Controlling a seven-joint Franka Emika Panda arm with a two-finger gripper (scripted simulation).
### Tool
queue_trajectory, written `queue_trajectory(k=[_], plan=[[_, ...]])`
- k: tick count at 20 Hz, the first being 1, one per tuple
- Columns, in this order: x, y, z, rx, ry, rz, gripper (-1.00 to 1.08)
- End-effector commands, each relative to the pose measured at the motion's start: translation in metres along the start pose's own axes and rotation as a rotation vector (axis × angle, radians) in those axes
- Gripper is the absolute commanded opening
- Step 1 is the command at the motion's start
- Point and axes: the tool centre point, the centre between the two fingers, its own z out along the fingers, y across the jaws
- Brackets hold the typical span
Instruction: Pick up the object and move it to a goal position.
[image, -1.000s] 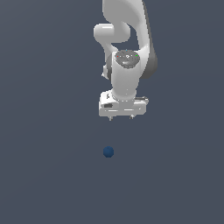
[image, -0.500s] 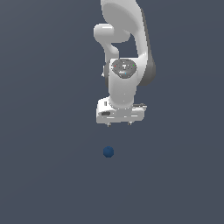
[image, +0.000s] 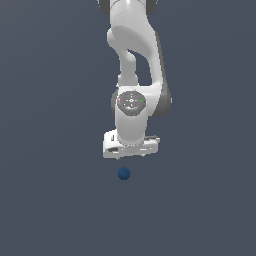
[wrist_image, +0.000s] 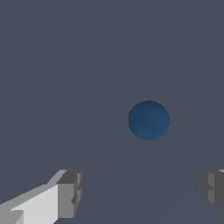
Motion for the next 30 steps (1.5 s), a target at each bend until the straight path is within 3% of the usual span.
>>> queue_trajectory(k=[1,12,20,30], plan=[[0.01,0.008,0.01,-0.001,0.002,-0.01,1.0],[0.033,0.03,0.038,-0.004,0.005,-0.032,1.0],[0.033,0.031,0.044,-0.004,0.004,-0.033,1.0],[0.033,0.032,0.089,-0.004,0.005,-0.034,1.0]])
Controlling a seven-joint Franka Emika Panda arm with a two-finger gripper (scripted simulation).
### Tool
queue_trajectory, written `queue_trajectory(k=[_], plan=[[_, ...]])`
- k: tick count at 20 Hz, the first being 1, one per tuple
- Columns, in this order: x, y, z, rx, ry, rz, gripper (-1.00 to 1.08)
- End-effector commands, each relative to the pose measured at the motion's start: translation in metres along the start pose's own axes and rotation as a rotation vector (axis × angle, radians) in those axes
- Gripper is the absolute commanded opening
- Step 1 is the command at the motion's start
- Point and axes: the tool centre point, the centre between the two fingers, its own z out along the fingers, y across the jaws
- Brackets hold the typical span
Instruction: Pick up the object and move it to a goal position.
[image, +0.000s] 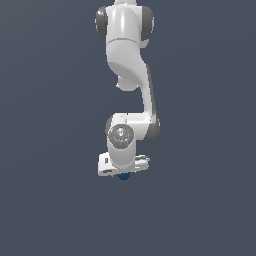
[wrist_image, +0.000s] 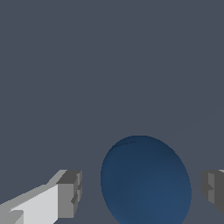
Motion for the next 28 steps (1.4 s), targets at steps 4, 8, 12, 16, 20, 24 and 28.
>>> queue_trajectory(k=[4,8,12,16,20,24,28], plan=[[0.002,0.0,0.007,0.0,0.002,0.0,1.0],[0.002,0.0,0.006,0.0,0.002,0.0,-1.0],[0.002,0.0,0.006,0.0,0.002,0.0,-1.0],[0.002,0.0,0.007,0.0,0.001,0.0,-1.0],[0.0,-0.001,0.004,0.0,0.001,0.0,-1.0],[-0.003,-0.006,-0.004,0.0,0.001,0.0,-1.0],[-0.01,-0.014,-0.018,0.0,0.001,0.0,-1.0]])
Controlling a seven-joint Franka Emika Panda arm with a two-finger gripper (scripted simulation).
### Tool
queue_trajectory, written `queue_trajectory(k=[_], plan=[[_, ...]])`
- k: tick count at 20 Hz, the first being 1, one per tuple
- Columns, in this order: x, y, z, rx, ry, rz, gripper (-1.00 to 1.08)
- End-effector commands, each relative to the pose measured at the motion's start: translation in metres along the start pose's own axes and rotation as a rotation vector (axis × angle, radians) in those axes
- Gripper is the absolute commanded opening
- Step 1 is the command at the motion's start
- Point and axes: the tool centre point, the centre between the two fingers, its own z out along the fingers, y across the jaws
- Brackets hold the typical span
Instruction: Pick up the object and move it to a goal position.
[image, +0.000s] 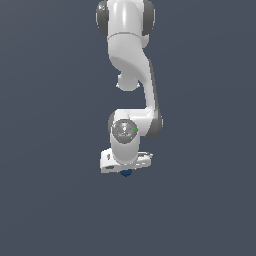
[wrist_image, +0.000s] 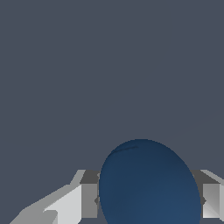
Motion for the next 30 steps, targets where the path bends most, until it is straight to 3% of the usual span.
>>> queue_trajectory(k=[1,21,30], plan=[[-0.004,-0.006,-0.011,0.0,0.002,0.0,-1.0],[-0.069,-0.094,-0.164,-0.002,0.003,-0.001,-1.0],[-0.086,-0.12,-0.211,-0.001,0.003,-0.001,-1.0]])
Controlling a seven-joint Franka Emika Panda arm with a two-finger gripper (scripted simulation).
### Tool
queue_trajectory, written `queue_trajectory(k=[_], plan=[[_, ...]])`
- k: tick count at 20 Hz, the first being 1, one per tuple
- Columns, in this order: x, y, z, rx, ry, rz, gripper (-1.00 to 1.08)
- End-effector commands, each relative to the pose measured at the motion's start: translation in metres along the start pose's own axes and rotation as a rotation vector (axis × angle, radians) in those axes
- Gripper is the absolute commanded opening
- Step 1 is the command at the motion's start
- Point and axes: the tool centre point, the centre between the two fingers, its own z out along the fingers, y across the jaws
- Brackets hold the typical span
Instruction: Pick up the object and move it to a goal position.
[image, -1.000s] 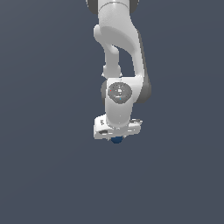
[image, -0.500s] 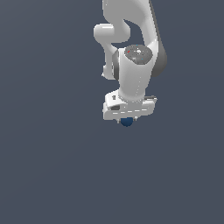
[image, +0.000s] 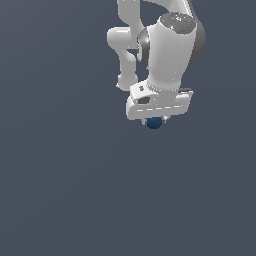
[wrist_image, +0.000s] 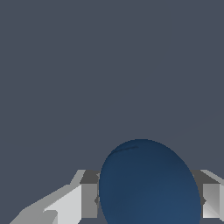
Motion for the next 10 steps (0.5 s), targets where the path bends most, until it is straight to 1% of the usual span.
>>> queue_trajectory(k=[1,10], plan=[[-0.0031,-0.0044,-0.0084,0.0,0.0,0.001,-1.0],[-0.0019,-0.0049,-0.0095,0.001,0.0,0.001,-1.0]])
